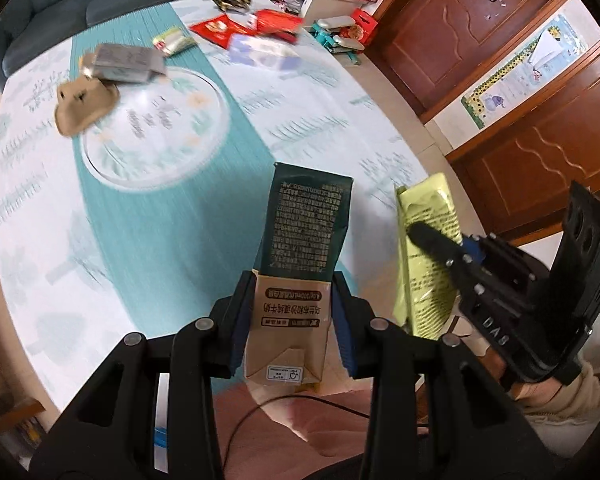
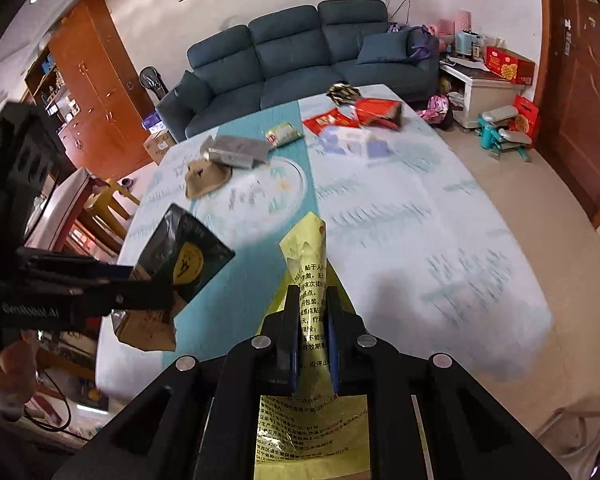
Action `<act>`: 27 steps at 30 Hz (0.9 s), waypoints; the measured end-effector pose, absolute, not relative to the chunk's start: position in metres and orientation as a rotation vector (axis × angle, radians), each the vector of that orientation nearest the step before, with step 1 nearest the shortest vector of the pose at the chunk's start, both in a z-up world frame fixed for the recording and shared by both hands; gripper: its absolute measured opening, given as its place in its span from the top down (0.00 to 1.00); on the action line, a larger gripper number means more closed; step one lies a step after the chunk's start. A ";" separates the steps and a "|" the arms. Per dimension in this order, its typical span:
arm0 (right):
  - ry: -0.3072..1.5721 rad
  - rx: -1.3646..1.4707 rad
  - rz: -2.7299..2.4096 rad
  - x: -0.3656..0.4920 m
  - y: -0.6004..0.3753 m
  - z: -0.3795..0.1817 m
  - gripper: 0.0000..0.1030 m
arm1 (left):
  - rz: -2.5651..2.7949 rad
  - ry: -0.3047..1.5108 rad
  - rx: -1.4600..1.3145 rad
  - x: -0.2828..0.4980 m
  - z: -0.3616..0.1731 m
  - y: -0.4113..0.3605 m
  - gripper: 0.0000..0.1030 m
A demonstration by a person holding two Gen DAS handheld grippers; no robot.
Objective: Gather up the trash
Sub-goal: 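Carry the green-and-tan carton and yellow wrapper over the black bin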
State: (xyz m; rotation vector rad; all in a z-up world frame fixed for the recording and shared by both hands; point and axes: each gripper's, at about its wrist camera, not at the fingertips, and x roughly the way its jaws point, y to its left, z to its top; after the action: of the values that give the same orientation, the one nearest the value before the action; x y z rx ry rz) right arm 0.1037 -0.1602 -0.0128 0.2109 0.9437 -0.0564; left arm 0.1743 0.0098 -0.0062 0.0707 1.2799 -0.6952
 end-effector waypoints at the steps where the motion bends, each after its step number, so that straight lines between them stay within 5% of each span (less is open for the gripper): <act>1: 0.942 0.213 -0.058 0.087 -0.164 -0.013 0.90 | -0.686 1.285 0.067 0.159 -0.009 0.003 0.68; 14: 0.986 0.241 -0.015 -0.075 -0.207 -0.023 0.90 | -0.591 1.348 0.114 -0.005 -0.026 -0.051 0.68; 27: 1.043 0.303 -0.067 -0.095 -0.208 -0.073 0.90 | -0.530 1.439 0.178 -0.034 -0.080 -0.049 0.68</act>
State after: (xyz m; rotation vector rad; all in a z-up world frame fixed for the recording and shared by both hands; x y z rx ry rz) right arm -0.0954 -0.2082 -0.0730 0.3028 1.0435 -0.0667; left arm -0.0335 -0.0492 -0.0798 0.1784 1.4394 -0.5297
